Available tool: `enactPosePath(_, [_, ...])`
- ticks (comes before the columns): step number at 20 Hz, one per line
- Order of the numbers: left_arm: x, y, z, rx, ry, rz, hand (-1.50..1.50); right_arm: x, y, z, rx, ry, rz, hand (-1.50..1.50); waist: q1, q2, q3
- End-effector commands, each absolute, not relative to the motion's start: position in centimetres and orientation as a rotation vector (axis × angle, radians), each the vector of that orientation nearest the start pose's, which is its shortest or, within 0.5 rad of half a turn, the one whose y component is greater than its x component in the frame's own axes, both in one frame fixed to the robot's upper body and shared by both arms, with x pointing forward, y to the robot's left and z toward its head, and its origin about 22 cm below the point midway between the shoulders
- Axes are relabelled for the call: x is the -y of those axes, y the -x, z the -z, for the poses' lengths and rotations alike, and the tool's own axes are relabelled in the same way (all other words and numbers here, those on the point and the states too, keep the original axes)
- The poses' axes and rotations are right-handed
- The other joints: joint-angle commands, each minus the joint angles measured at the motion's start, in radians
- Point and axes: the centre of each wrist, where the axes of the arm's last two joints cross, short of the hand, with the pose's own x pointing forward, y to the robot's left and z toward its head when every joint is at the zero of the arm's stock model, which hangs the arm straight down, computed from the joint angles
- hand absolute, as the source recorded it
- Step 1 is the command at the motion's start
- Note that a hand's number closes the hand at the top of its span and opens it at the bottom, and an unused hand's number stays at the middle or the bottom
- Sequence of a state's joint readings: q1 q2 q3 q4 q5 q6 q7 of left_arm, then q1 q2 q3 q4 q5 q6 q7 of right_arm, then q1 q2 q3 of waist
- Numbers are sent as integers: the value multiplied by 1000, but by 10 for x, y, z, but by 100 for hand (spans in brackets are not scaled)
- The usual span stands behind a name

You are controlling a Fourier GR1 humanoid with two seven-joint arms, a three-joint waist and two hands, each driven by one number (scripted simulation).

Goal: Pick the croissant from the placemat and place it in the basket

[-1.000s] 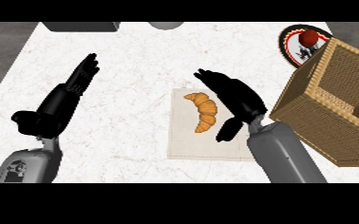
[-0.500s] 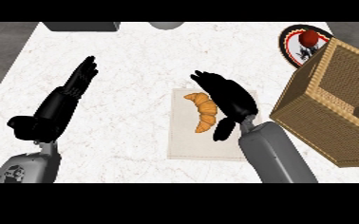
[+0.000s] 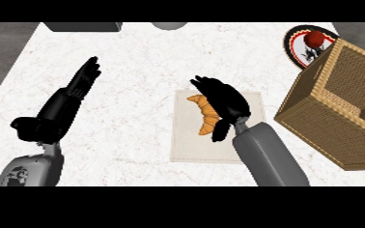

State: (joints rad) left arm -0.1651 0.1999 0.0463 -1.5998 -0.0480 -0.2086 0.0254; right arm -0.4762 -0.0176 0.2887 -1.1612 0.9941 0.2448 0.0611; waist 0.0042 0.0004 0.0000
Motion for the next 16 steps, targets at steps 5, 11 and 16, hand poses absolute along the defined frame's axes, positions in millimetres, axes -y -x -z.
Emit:
enactPosePath(5, [-262,-279,-51,1684,-34,390,0,117,-339,-19,1288,508,-1431,-150,-2,-1,0])
enactPosePath(11, [-265,-281,-50,1684,-30,398,0,111,-334,24,1275,458,-1437,-150,2,1,0])
enactPosePath(16, [-248,-290,-61,1704,-69,380,0,114,-335,12,1242,405,-1486,150,-3,0,0])
